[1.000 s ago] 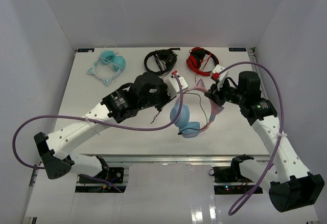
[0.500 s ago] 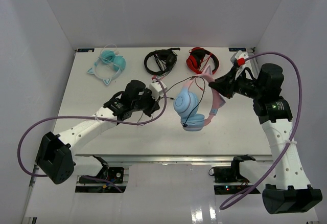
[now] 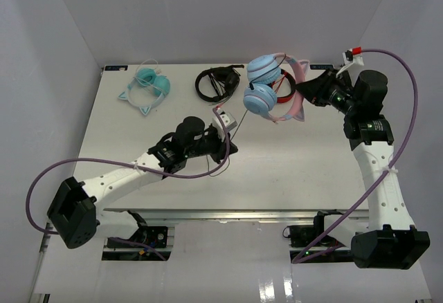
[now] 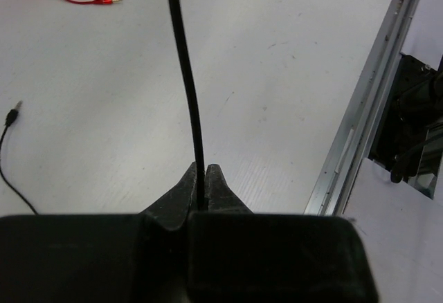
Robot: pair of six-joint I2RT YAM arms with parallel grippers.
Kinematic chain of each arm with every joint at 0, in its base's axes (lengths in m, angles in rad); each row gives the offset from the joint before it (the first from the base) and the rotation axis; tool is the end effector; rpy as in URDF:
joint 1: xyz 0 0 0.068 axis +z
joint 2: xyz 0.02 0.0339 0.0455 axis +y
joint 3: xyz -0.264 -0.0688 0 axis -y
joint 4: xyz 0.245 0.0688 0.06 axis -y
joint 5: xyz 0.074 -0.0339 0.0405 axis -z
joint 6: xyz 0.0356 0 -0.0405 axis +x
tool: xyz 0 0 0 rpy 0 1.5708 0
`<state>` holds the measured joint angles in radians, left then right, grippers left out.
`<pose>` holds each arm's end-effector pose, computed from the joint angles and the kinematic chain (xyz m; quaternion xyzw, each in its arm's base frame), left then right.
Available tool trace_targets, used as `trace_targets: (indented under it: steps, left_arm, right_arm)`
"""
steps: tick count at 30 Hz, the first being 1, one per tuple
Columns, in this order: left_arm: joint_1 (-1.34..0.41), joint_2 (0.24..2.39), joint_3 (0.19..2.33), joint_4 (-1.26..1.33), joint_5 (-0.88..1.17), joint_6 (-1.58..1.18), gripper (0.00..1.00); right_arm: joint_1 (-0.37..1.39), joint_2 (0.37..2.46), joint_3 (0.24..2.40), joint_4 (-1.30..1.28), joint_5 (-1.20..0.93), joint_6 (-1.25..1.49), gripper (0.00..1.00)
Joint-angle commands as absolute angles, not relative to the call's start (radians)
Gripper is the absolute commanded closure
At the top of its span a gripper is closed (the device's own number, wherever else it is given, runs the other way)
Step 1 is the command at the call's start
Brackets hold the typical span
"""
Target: Wrap the headphones
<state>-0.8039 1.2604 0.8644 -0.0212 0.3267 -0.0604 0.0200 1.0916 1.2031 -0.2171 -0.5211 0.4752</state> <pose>0.1909 -0.2146 0.2821 0.3831 0.7383 -0.3491 0.4315 0.2390 0.0225 0.4236 -0.0058 0.7387 0.3441 0.5796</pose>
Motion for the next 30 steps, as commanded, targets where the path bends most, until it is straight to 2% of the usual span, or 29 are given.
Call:
trace_targets:
  steps: [1, 8, 10, 21, 28, 30]
  left_arm:
    - [-0.883, 1.318, 0.930, -0.035, 0.273, -0.099, 1.00]
    - [-0.963, 1.362, 1.049, -0.087, 0.145, -0.107, 1.00]
    - [-0.973, 1.367, 1.066, -0.099, 0.132, -0.111, 0.95]
    - [-0.985, 1.449, 1.146, -0.135, 0.090, -0.116, 0.74]
    - [-0.985, 1.533, 1.279, -0.297, 0.056, -0.037, 0.71]
    - [-0.985, 1.546, 1.304, -0.349, 0.026, -0.002, 0.74]
  right_arm:
    - [0.015, 1.075, 1.253, -0.131, -0.199, 0.615, 0.92]
    - [0.097, 1.116, 1.139, -0.082, 0.177, 0.420, 0.92]
    - [0.149, 1.119, 1.096, -0.042, 0.251, 0.366, 0.92]
    - [0.307, 1.160, 1.006, 0.117, 0.440, 0.124, 0.92]
    - [0.420, 1.176, 0.886, 0.248, 0.536, -0.092, 0.92]
    - [0.437, 1.188, 0.859, 0.275, 0.552, -0.139, 0.92]
